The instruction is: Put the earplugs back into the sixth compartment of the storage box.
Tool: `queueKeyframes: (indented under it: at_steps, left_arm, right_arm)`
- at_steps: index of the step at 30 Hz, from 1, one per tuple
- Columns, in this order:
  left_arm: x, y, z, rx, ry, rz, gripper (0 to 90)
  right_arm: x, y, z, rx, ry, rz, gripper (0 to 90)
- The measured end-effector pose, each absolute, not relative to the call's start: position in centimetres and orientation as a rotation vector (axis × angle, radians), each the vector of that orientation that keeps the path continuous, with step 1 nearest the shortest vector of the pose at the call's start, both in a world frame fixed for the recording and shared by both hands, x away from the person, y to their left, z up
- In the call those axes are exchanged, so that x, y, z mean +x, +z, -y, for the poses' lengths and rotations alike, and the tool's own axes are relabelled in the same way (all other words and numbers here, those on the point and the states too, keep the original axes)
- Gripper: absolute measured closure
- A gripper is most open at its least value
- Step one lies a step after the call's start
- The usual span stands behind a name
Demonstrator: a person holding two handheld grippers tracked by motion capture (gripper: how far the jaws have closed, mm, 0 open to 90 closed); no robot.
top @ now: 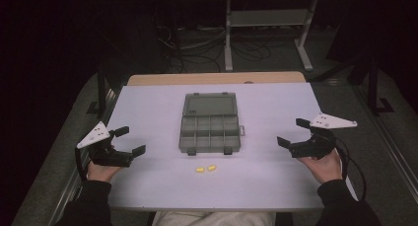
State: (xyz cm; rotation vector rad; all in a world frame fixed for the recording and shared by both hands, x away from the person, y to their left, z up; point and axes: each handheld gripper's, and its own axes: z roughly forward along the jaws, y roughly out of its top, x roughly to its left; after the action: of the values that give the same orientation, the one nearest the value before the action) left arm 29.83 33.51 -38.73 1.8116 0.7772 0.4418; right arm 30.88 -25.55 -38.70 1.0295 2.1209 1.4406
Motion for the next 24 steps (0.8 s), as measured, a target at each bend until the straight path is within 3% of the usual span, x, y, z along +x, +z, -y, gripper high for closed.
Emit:
queueKeyframes:
  at_steps: [24]
  left_arm:
    - [29.3,-36.9,-32.6,1.923,0.437,-0.721,0.0]
  right_arm:
    - [30.5,-38.7,25.1,0.999,1.424,-2.146,0.0]
